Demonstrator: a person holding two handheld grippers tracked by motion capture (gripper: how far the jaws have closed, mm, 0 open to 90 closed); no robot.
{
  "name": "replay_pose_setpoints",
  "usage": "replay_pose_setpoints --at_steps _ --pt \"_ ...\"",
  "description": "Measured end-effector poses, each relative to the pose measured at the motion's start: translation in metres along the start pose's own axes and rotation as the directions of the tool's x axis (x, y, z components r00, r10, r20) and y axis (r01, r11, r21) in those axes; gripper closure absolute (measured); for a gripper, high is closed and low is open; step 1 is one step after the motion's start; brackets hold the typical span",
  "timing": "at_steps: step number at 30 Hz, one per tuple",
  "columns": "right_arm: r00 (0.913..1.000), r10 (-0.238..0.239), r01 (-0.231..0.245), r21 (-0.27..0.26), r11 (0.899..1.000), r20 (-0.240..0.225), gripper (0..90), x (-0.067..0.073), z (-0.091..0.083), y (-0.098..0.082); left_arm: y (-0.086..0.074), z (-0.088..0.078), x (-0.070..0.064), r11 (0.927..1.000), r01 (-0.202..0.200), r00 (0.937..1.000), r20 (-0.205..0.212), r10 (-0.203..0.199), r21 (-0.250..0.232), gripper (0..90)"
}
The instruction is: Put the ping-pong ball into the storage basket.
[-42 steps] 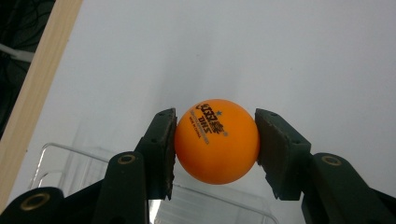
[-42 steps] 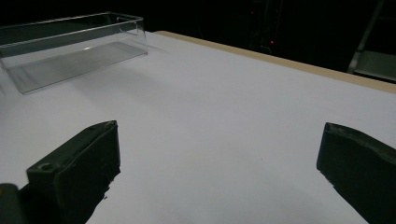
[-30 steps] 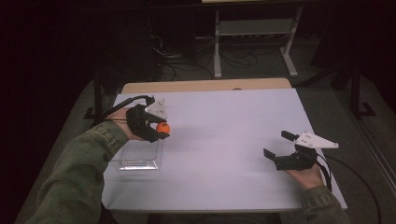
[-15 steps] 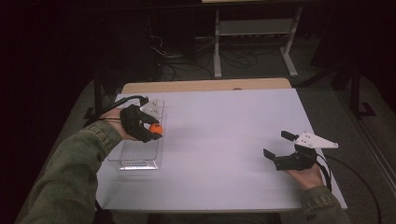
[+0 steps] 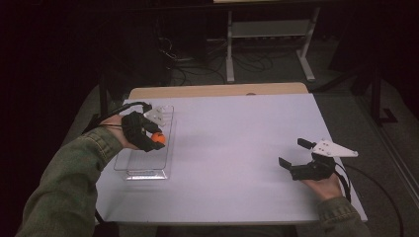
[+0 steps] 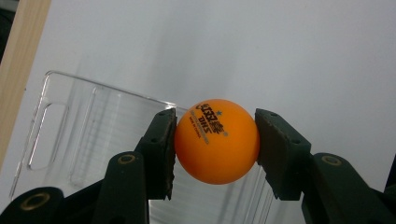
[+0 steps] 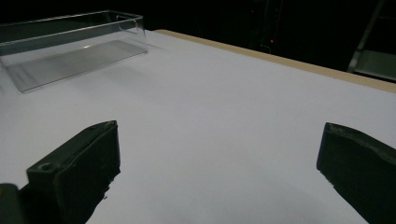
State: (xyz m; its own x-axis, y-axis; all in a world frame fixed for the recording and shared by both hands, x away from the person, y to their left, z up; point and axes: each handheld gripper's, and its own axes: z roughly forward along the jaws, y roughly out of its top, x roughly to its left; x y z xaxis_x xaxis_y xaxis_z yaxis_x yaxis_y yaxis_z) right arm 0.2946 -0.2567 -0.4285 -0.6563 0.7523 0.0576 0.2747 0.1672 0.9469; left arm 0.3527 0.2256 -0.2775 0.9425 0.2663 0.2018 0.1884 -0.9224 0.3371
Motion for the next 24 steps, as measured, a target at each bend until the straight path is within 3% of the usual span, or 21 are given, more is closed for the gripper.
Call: replay_pose_setpoints --at_steps 10,24 --pt "1.0000 0.000 0.000 -0.001 1.000 0.000 0.0 -0.0001 -0.0002 0.0001 -0.0004 0.0011 -0.0002 0.9979 -0.020 0.9998 0.006 0.020 0.062 50.0" --pt "1.0000 -0.001 0.001 0.001 1.000 -0.001 0.0 0.0001 0.0000 0.0000 -0.0053 0.0006 0.0039 0.9923 -0.018 0.9996 0.025 0.015 0.122 50.0"
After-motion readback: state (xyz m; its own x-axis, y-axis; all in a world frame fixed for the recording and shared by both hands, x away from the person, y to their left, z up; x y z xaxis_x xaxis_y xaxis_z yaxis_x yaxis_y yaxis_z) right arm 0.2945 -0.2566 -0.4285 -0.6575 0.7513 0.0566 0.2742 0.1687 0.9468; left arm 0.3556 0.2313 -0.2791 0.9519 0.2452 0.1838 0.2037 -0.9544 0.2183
